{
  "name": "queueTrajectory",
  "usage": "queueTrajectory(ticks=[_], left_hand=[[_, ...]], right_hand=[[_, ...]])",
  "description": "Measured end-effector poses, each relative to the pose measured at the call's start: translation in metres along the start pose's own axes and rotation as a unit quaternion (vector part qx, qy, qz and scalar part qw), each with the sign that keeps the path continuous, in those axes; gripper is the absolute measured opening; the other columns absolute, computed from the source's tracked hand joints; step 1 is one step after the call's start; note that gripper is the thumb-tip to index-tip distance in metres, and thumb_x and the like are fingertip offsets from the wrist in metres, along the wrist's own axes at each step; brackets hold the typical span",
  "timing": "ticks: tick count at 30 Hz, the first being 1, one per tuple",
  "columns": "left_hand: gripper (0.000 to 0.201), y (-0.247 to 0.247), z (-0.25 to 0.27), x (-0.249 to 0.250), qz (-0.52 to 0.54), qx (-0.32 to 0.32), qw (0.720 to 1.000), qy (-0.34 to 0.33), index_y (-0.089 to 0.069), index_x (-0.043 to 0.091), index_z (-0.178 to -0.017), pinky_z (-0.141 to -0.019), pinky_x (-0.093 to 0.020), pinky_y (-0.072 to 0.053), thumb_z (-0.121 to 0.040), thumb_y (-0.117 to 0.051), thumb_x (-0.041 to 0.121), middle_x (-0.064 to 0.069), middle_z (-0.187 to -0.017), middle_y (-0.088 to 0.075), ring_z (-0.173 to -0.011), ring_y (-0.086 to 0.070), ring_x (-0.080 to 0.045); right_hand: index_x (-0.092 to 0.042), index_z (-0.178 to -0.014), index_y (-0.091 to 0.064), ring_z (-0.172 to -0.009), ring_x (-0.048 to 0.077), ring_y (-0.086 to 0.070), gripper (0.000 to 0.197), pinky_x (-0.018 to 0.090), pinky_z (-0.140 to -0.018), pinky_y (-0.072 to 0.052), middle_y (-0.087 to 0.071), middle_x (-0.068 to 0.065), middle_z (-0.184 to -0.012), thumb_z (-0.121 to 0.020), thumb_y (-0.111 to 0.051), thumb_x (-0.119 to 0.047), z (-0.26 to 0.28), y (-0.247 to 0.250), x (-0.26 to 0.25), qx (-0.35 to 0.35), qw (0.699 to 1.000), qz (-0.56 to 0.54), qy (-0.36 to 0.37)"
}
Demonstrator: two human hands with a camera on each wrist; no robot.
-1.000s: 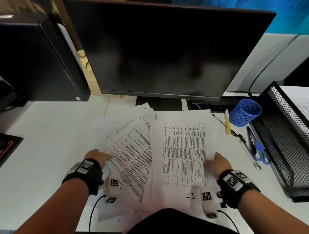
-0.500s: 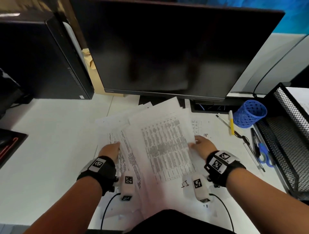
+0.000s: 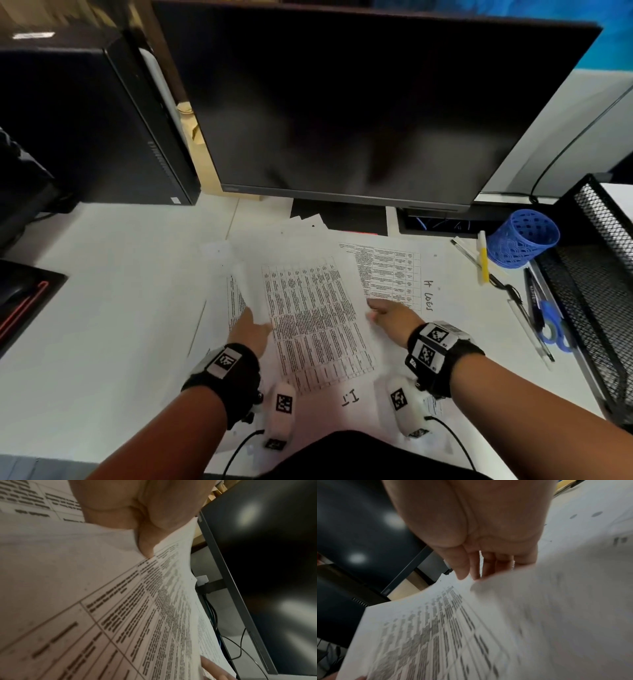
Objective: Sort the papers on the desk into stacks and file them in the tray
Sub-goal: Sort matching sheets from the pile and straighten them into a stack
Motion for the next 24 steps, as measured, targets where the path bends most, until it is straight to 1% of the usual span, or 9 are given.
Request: queueTrajectory(ticks=[2, 6, 9, 12, 14, 17, 19, 21, 24], left_hand=[[0.065, 0.007, 0.002, -0.003, 0.015, 0.004, 1.000, -0.026, -0.016, 0.008, -0.149, -0.114, -0.038, -0.024, -0.096, -0.049, 0.024, -0.012, -0.154, -0.024, -0.141, -0.026, -0.029], [0.055, 0.018, 0.015, -0.005, 0.101, -0.012, 0.991, -0.090, -0.032, 0.021, -0.144, -0.109, -0.049, -0.033, -0.093, -0.052, 0.026, -0.002, -0.145, -0.043, -0.132, -0.041, -0.025], [0.044, 0.022, 0.032, 0.009, 0.144, -0.035, 0.980, -0.130, -0.042, 0.028, -0.137, -0.107, -0.047, -0.036, -0.094, -0.052, 0.023, 0.007, -0.134, -0.054, -0.125, -0.048, -0.021], [0.034, 0.029, 0.046, 0.032, 0.163, -0.054, 0.971, -0.166, -0.051, 0.038, -0.122, -0.105, -0.042, -0.039, -0.094, -0.051, 0.018, 0.014, -0.117, -0.060, -0.117, -0.053, -0.017], [0.034, 0.035, 0.056, 0.047, 0.187, -0.071, 0.962, -0.187, -0.054, 0.043, -0.110, -0.104, -0.042, -0.040, -0.094, -0.051, 0.013, 0.015, -0.113, -0.063, -0.114, -0.056, -0.015], [0.039, 0.047, 0.073, 0.063, 0.209, -0.078, 0.947, -0.232, -0.055, 0.042, -0.117, -0.104, -0.041, -0.040, -0.093, -0.052, 0.011, 0.012, -0.116, -0.066, -0.114, -0.058, -0.011], [0.041, 0.052, 0.085, 0.068, 0.202, -0.090, 0.939, -0.264, -0.054, 0.034, -0.125, -0.105, -0.042, -0.039, -0.086, -0.060, 0.023, 0.009, -0.120, -0.065, -0.115, -0.058, -0.011], [0.044, 0.053, 0.096, 0.071, 0.168, -0.110, 0.933, -0.299, -0.059, 0.038, -0.117, -0.103, -0.039, -0.041, -0.074, -0.064, 0.033, 0.012, -0.116, -0.067, -0.112, -0.059, -0.007], [0.045, 0.056, 0.112, 0.076, 0.132, -0.118, 0.922, -0.344, -0.062, 0.054, -0.103, -0.094, -0.023, -0.042, -0.076, -0.053, 0.019, 0.025, -0.110, -0.066, -0.109, -0.058, 0.004]], right_hand=[[-0.020, -0.144, -0.037, -0.093, 0.014, -0.057, 0.052, 0.029, -0.085, -0.046, -0.057, 0.005, -0.127, -0.095, -0.051, -0.030, -0.003, 0.003, 0.009, 0.003, 0.997, -0.071, -0.015], [-0.025, -0.141, -0.038, -0.110, 0.020, -0.058, 0.057, 0.037, -0.100, -0.046, -0.057, 0.000, -0.125, -0.090, -0.059, -0.036, 0.004, 0.013, 0.012, 0.030, 0.990, -0.136, 0.000], [-0.024, -0.121, -0.053, -0.096, 0.016, -0.059, 0.031, 0.035, -0.092, -0.048, -0.062, -0.007, -0.101, -0.092, -0.054, -0.035, 0.019, 0.017, -0.006, 0.054, 0.989, -0.126, 0.048], [-0.025, -0.106, -0.052, -0.094, 0.011, -0.054, 0.011, 0.033, -0.088, -0.042, -0.058, -0.008, -0.101, -0.096, -0.048, -0.028, 0.028, 0.026, -0.026, 0.104, 0.978, -0.167, 0.074], [-0.021, -0.111, -0.051, -0.099, 0.010, -0.051, 0.015, 0.033, -0.094, -0.040, -0.055, -0.008, -0.106, -0.097, -0.046, -0.023, 0.034, 0.036, -0.035, 0.132, 0.965, -0.210, 0.086], [-0.026, -0.106, -0.051, -0.094, 0.009, -0.055, 0.013, 0.030, -0.086, -0.044, -0.061, -0.010, -0.101, -0.096, -0.047, -0.019, 0.040, 0.051, -0.042, 0.150, 0.945, -0.265, 0.120], [-0.033, -0.093, -0.052, -0.084, 0.011, -0.054, 0.011, 0.031, -0.079, -0.043, -0.060, -0.010, -0.091, -0.094, -0.051, -0.023, 0.039, 0.052, -0.036, 0.139, 0.944, -0.280, 0.108], [-0.025, -0.093, -0.057, -0.076, 0.016, -0.054, 0.007, 0.030, -0.072, -0.041, -0.059, -0.003, -0.083, -0.092, -0.054, -0.018, 0.036, 0.042, -0.028, 0.099, 0.925, -0.357, 0.084], [0.004, -0.125, -0.047, -0.094, 0.025, -0.065, 0.035, 0.027, -0.071, -0.052, -0.065, 0.014, -0.108, -0.091, -0.050, 0.000, 0.038, 0.025, -0.023, 0.021, 0.844, -0.530, 0.081]])
Point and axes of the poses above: each hand's wrist, its own z-axis away from the middle knuckle, its own y-axis out of the back of the hand, x = y × z, the point moved 4 cm from there along -z, towards the middle knuckle
